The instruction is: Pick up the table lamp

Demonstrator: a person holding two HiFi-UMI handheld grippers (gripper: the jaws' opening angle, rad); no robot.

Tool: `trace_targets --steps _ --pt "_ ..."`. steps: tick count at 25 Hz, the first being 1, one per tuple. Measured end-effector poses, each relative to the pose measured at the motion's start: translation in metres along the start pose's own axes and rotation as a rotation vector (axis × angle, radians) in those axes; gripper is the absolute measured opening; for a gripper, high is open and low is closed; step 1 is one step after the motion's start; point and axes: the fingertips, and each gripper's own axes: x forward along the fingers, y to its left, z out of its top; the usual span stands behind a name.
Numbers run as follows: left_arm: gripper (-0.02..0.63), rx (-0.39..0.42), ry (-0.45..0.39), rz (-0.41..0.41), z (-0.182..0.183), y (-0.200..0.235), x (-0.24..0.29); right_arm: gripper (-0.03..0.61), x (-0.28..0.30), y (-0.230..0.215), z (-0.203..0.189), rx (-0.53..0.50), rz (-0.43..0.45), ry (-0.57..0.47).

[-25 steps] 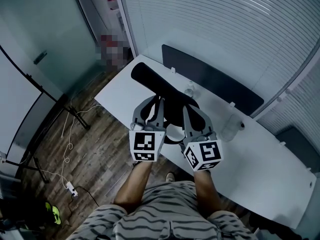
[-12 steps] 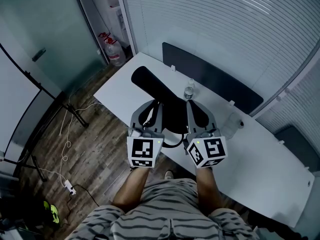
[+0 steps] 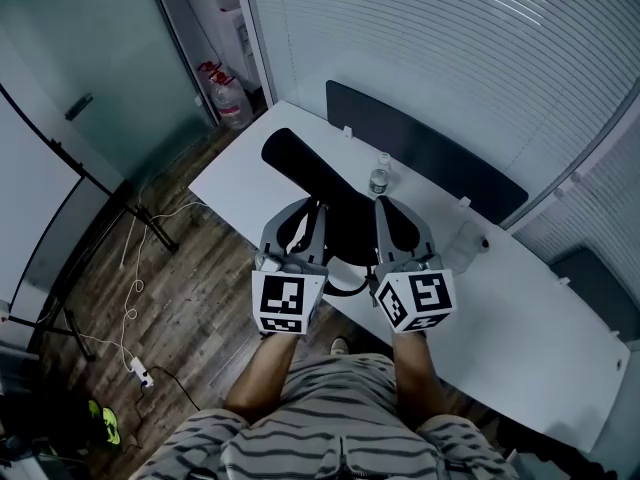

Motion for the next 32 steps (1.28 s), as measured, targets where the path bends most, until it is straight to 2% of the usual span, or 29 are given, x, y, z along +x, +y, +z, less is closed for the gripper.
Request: trace_targets --steps 9,32 --pt "0.054 -0.002 0.001 0.007 -0.006 0.004 0.001 0.005 0.002 -0.002 -0.003 -0.033 -0.016 0.026" --pt "0.054 -0.009 -0.006 0.008 -0.004 0.008 -0.006 0.005 -0.001 0.004 -0.007 -0.038 -0.021 0.044"
